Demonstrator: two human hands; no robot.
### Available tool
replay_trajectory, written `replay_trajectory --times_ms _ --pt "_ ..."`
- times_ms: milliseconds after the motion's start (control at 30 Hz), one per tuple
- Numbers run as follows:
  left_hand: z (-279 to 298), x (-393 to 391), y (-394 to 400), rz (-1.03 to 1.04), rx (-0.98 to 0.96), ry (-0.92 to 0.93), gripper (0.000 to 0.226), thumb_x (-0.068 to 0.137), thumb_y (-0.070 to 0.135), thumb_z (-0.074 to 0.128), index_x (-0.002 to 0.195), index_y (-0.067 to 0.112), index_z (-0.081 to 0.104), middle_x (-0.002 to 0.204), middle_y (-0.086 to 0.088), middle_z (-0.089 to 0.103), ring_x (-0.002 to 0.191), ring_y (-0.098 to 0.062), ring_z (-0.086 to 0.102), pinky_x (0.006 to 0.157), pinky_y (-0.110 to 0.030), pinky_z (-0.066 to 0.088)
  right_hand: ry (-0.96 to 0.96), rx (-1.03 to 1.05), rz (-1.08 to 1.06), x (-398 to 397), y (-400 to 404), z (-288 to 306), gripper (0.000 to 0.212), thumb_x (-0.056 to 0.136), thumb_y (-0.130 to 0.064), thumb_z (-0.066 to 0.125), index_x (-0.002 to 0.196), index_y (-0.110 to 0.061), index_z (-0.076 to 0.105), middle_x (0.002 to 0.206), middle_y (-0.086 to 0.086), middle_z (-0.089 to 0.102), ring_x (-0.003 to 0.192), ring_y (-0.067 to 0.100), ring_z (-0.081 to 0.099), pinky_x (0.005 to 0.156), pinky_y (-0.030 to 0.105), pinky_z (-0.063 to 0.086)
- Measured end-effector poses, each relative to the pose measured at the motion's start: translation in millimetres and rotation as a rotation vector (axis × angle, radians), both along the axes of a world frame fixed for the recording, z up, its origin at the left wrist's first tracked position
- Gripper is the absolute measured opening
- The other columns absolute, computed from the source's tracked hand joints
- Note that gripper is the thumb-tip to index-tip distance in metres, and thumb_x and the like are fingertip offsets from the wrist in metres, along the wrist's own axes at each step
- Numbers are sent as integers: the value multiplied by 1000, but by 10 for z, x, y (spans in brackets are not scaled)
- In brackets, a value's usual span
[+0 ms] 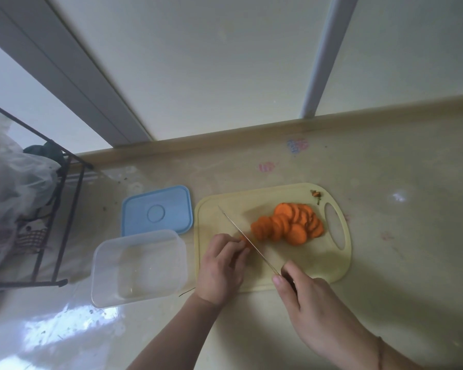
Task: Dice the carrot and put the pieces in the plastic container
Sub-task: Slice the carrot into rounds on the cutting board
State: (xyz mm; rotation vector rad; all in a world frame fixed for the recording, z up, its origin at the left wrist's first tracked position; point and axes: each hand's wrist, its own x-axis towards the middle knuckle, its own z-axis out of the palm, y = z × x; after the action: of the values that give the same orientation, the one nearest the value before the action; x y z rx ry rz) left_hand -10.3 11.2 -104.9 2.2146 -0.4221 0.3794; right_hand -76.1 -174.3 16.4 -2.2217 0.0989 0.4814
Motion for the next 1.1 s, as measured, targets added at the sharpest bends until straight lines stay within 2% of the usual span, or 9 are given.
replay_trajectory --times_ms 233,333,400,500,600,733,867,933,1100 --pt "16 40 22 -80 5 -79 12 89 9 74 97 12 66 93 3 55 80 -24 60 75 -29 52 23 -55 65 120 119 -68 28 101 -48 27 79 -31 30 60 -3 45 60 16 42 64 40 36" --pt "0 32 30 -98 12 -88 5 93 14 70 95 9 68 90 0 58 82 -24 59 76 -29 51 11 -87 54 287 240 -166 27 100 -50 25 82 -31 28 71 1 53 76 31 53 68 44 41" --pt "-4 20 21 -104 10 -92 16 99 21 65 93 7 69 86 -5 60 83 -24 59 76 -30 51 0 -81 38 373 298 -223 27 100 -51 24 85 -29 30 78 6 59 84 35 57 67 43 41" --pt "9 42 35 -99 -11 -86 11 97 22 67 95 11 68 87 -3 58 82 -23 59 76 -30 51 -24 -62 40 312 274 -232 28 99 -51 26 82 -30 30 71 2 55 77 31 55 66 43 39" --pt "-14 64 43 -81 -6 -73 11 92 16 73 90 5 72 88 -2 58 79 -24 62 73 -34 53 14 -48 62 71 99 -198 29 100 -48 30 78 -28 30 59 0 45 58 16 42 63 38 33" --pt "-25 42 15 -40 -17 -66 14 90 15 74 88 1 73 92 2 55 79 -23 62 72 -33 54 28 -56 70 6 24 -255 28 99 -49 28 80 -29 30 59 -1 44 60 16 45 66 40 38" --pt "-2 1 8 -45 -19 -53 13 91 18 72 99 8 70 96 3 53 80 -26 64 73 -33 54 -11 -47 40 329 208 -415 30 98 -53 25 89 -27 37 74 -2 56 81 30 58 71 43 44" --pt "29 -16 17 -45 -24 -30 15 92 19 69 106 14 66 101 3 54 85 -25 65 76 -33 54 -12 -7 5 452 214 -417 33 99 -51 29 86 -23 40 73 2 57 74 26 57 68 44 45" --pt "29 -37 29 -30 7 -40 15 90 13 70 101 2 74 107 -1 58 93 -22 63 82 -28 53 12 52 -76 439 66 -300 33 100 -41 38 78 -18 43 63 1 51 61 13 50 65 39 38"
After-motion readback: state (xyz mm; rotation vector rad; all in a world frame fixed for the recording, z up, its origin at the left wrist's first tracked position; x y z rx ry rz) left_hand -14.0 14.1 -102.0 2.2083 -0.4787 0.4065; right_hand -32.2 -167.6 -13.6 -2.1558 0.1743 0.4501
